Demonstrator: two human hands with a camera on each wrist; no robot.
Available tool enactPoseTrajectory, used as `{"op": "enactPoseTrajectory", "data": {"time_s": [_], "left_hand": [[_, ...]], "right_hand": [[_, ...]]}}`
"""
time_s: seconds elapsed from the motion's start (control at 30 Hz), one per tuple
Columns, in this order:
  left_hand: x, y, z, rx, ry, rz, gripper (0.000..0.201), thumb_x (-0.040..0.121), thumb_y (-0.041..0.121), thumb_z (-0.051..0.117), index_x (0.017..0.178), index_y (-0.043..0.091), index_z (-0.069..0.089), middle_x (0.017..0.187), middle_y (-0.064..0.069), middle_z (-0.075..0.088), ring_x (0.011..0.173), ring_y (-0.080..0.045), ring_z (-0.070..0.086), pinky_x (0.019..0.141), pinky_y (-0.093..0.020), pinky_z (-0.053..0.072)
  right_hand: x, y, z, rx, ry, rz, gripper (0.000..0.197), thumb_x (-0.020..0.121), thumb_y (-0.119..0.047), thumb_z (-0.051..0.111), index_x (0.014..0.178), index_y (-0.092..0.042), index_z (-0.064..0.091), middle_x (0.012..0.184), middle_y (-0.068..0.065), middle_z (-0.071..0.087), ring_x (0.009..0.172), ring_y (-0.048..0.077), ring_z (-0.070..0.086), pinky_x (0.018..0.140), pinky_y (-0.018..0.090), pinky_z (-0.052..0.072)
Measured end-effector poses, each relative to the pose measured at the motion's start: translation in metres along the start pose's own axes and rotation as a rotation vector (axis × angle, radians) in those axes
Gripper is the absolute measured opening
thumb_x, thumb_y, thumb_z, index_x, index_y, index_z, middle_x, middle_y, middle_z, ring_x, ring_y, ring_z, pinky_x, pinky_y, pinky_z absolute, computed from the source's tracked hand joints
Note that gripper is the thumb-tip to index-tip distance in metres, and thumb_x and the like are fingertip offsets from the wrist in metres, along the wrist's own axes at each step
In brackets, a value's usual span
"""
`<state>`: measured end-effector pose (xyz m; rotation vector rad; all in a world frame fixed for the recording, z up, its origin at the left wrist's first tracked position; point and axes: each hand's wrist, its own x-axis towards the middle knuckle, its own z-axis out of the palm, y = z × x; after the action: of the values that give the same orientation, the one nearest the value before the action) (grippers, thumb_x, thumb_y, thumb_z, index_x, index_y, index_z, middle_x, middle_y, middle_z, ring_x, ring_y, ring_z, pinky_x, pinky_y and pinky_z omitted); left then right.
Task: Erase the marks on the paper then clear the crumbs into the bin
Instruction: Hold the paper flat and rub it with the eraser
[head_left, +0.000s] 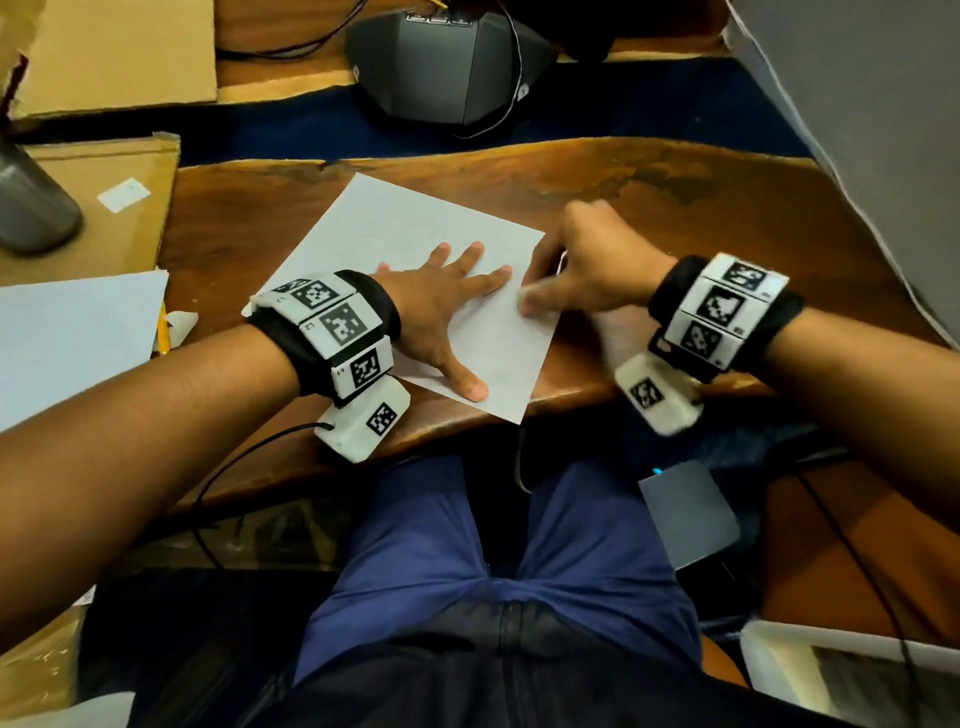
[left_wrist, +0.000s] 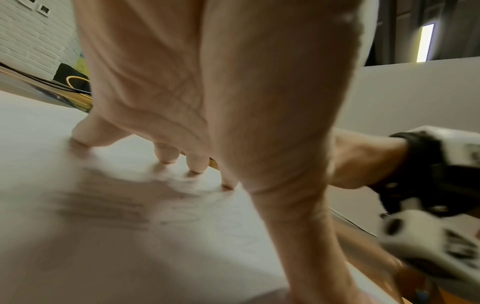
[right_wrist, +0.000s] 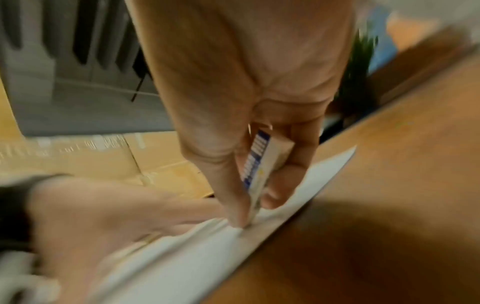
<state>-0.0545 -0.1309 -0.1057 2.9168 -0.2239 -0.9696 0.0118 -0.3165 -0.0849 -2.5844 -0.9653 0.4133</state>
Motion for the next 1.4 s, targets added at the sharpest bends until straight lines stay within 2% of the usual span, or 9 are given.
{"op": "enactPoseTrajectory", "data": {"time_s": [0.2, 0.33, 0.47, 0.6, 0.7, 0.87, 1.0, 1.27, 1.4], "left_hand": [[0.001, -0.003, 0.001, 0.009, 0.004, 0.001, 0.142, 0.048, 0.08, 0.075, 0.148, 0.048, -0.02, 0.158, 0.011, -0.031, 0.148, -0.024, -0.023, 0.11, -0.074, 0.009], [0.002, -0.003, 0.002, 0.015, 0.005, -0.002, 0.142, 0.047, 0.081, 0.074, 0.148, 0.049, -0.021, 0.158, 0.011, -0.032, 0.148, -0.023, -0.023, 0.11, -0.074, 0.009], [0.001, -0.002, 0.0, 0.003, -0.003, -0.004, 0.142, 0.048, 0.079, 0.076, 0.148, 0.048, -0.02, 0.157, 0.012, -0.032, 0.148, -0.023, -0.024, 0.11, -0.073, 0.008], [-0.001, -0.001, 0.0, 0.005, 0.001, -0.003, 0.14, 0.051, 0.077, 0.076, 0.149, 0.048, -0.02, 0.158, 0.011, -0.031, 0.148, -0.023, -0.024, 0.111, -0.073, 0.007], [-0.002, 0.0, 0.0, -0.006, -0.002, -0.004, 0.142, 0.048, 0.078, 0.076, 0.148, 0.048, -0.02, 0.158, 0.012, -0.031, 0.148, -0.023, -0.024, 0.111, -0.073, 0.007], [-0.003, 0.003, -0.002, 0.013, -0.001, -0.004, 0.14, 0.053, 0.076, 0.076, 0.15, 0.046, -0.02, 0.158, 0.01, -0.031, 0.148, -0.023, -0.023, 0.111, -0.073, 0.008], [-0.003, 0.001, -0.002, 0.02, -0.002, -0.005, 0.142, 0.05, 0.078, 0.076, 0.149, 0.046, -0.021, 0.158, 0.01, -0.032, 0.148, -0.024, -0.024, 0.11, -0.074, 0.007], [-0.003, 0.001, -0.001, 0.001, -0.009, 0.002, 0.14, 0.053, 0.076, 0.077, 0.15, 0.045, -0.019, 0.157, 0.011, -0.032, 0.147, -0.023, -0.025, 0.11, -0.073, 0.006], [-0.003, 0.002, -0.001, 0.016, 0.001, -0.001, 0.139, 0.053, 0.077, 0.075, 0.149, 0.046, -0.02, 0.158, 0.01, -0.031, 0.148, -0.023, -0.023, 0.11, -0.073, 0.006]], "right_hand": [[-0.011, -0.01, 0.011, -0.019, -0.096, -0.094, 0.01, 0.074, -0.028, 0.084, 0.075, -0.019, 0.08, 0.071, -0.006, 0.073, 0.064, 0.005, 0.061, 0.058, 0.017, 0.047], [-0.002, 0.006, 0.0, 0.01, 0.046, 0.015, 0.014, 0.075, -0.028, 0.084, 0.08, -0.016, 0.081, 0.075, -0.004, 0.074, 0.067, 0.007, 0.064, 0.052, 0.009, 0.041], [-0.014, -0.01, 0.015, -0.004, -0.124, -0.107, 0.013, 0.074, -0.029, 0.084, 0.075, -0.017, 0.079, 0.073, -0.007, 0.073, 0.067, 0.004, 0.06, 0.06, 0.009, 0.038], [-0.004, 0.004, 0.003, 0.028, 0.048, 0.009, 0.014, 0.075, -0.027, 0.085, 0.08, -0.016, 0.08, 0.078, -0.002, 0.074, 0.073, 0.012, 0.066, 0.058, 0.013, 0.044], [-0.022, -0.016, 0.02, -0.01, -0.116, -0.154, 0.013, 0.073, -0.028, 0.083, 0.073, -0.016, 0.078, 0.071, -0.006, 0.072, 0.064, 0.006, 0.06, 0.061, 0.005, 0.034], [-0.009, 0.003, 0.004, 0.021, 0.03, -0.029, 0.015, 0.076, -0.03, 0.084, 0.079, -0.016, 0.08, 0.075, -0.004, 0.072, 0.078, 0.016, 0.064, 0.064, 0.021, 0.041], [-0.027, -0.023, 0.024, -0.004, -0.121, -0.191, 0.012, 0.073, -0.026, 0.082, 0.071, -0.015, 0.077, 0.066, -0.007, 0.068, 0.065, 0.01, 0.057, 0.064, 0.021, 0.04], [-0.026, -0.031, 0.029, -0.004, -0.086, -0.167, 0.008, 0.071, -0.021, 0.081, 0.07, -0.015, 0.076, 0.066, -0.004, 0.068, 0.066, 0.009, 0.053, 0.063, 0.028, 0.043], [-0.001, -0.008, 0.005, 0.014, 0.042, -0.007, 0.015, 0.073, -0.027, 0.085, 0.079, -0.014, 0.081, 0.074, -0.002, 0.073, 0.072, 0.013, 0.065, 0.059, 0.018, 0.048]]}}
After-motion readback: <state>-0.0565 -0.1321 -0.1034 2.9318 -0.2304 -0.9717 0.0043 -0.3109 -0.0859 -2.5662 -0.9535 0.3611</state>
